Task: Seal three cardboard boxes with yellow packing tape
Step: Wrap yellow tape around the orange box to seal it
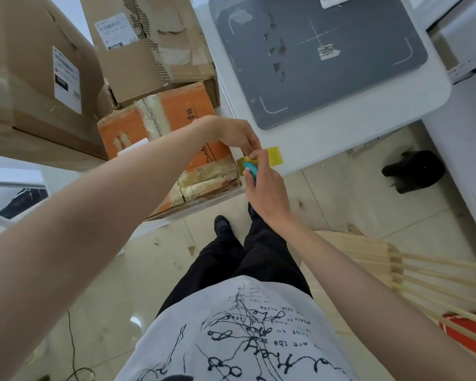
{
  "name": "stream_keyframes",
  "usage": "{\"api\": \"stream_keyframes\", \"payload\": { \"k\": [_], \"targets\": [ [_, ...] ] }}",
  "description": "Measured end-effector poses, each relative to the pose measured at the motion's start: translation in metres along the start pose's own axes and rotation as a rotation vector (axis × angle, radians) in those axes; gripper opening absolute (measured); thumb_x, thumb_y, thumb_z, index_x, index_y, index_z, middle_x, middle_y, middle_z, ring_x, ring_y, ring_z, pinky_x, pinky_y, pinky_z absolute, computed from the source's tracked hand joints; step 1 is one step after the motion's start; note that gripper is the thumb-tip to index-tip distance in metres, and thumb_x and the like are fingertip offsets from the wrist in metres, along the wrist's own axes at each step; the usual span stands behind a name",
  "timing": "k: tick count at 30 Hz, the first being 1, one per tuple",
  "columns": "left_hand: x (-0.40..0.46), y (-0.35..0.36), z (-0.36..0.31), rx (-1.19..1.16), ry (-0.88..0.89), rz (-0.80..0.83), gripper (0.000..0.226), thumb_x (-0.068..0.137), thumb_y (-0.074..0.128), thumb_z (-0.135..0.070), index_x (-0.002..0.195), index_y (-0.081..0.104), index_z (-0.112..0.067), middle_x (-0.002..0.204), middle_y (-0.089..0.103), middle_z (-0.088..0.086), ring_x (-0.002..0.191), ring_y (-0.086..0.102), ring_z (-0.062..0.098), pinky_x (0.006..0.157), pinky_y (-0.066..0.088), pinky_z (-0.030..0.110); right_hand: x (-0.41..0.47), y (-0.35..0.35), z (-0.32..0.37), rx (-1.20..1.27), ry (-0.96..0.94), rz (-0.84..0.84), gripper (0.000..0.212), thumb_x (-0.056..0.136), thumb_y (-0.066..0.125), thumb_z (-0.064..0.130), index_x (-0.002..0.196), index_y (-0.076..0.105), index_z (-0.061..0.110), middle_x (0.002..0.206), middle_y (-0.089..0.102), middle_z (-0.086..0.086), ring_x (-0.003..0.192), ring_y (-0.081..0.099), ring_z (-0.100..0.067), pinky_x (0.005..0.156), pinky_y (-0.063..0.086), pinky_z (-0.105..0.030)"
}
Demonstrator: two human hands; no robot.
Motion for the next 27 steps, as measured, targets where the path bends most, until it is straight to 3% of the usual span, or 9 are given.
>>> {"api": "stream_keyframes", "payload": {
  "k": [8,11,14,20,27],
  "targets": [
    [0.003,0.000,0.002,0.004,-0.010,-0.014,0.024,0.097,0.066,-0.018,0.120,0.074,-0.018,0.120,0.072,-0.004,0.119,0.062,0.013,0.113,0.042,0.035,0.002,0.005,-0.002,0.072,0.049,0.015,0.009,0.106,0.045,0.016,0.110,0.037,0.019,0.089,0.062,-0.006,0.070,0.062,-0.024,0.063,0.055,-0.052],
    [0.003,0.000,0.002,-0.004,-0.016,-0.019,0.027,0.098,0.066,-0.020,0.123,0.072,-0.016,0.123,0.071,-0.003,0.121,0.061,0.013,0.111,0.042,0.034,-0.002,0.007,-0.006,0.165,0.070,0.015,0.014,0.104,0.043,0.011,0.110,0.038,0.023,0.095,0.060,-0.004,0.071,0.059,-0.017,0.067,0.055,-0.047],
    [0.003,-0.002,0.002,-0.018,-0.024,-0.036,0.030,0.097,0.067,-0.022,0.126,0.070,-0.015,0.122,0.069,-0.005,0.120,0.060,0.013,0.102,0.043,0.028,-0.009,0.008,-0.008,0.211,0.061,0.003,0.015,0.102,0.043,0.007,0.112,0.044,0.018,0.106,0.057,-0.003,0.083,0.055,-0.013,0.076,0.052,-0.036],
    [0.005,-0.002,0.001,0.009,-0.015,-0.020,0.028,0.098,0.066,-0.022,0.124,0.071,-0.016,0.124,0.069,-0.004,0.120,0.061,0.013,0.107,0.042,0.029,-0.012,0.012,-0.007,0.307,0.053,0.013,0.023,0.104,0.038,0.008,0.125,0.046,0.014,0.123,0.051,0.002,0.110,0.055,-0.013,0.089,0.051,-0.026],
    [0.007,-0.002,0.003,0.036,-0.024,-0.005,0.028,0.098,0.067,-0.029,0.124,0.071,-0.019,0.120,0.069,-0.008,0.119,0.059,0.013,0.114,0.040,0.037,-0.005,0.010,-0.018,0.318,0.132,0.031,0.024,0.107,0.038,0.009,0.129,0.048,0.006,0.117,0.056,-0.006,0.098,0.056,-0.014,0.086,0.047,-0.019]
  ]
}}
Point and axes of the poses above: each hand's wrist, its own x-axis towards the middle knuckle, its own y-axis out of the palm, z = x × y, the point moved 7 cm from there along x, towards the middle knuckle
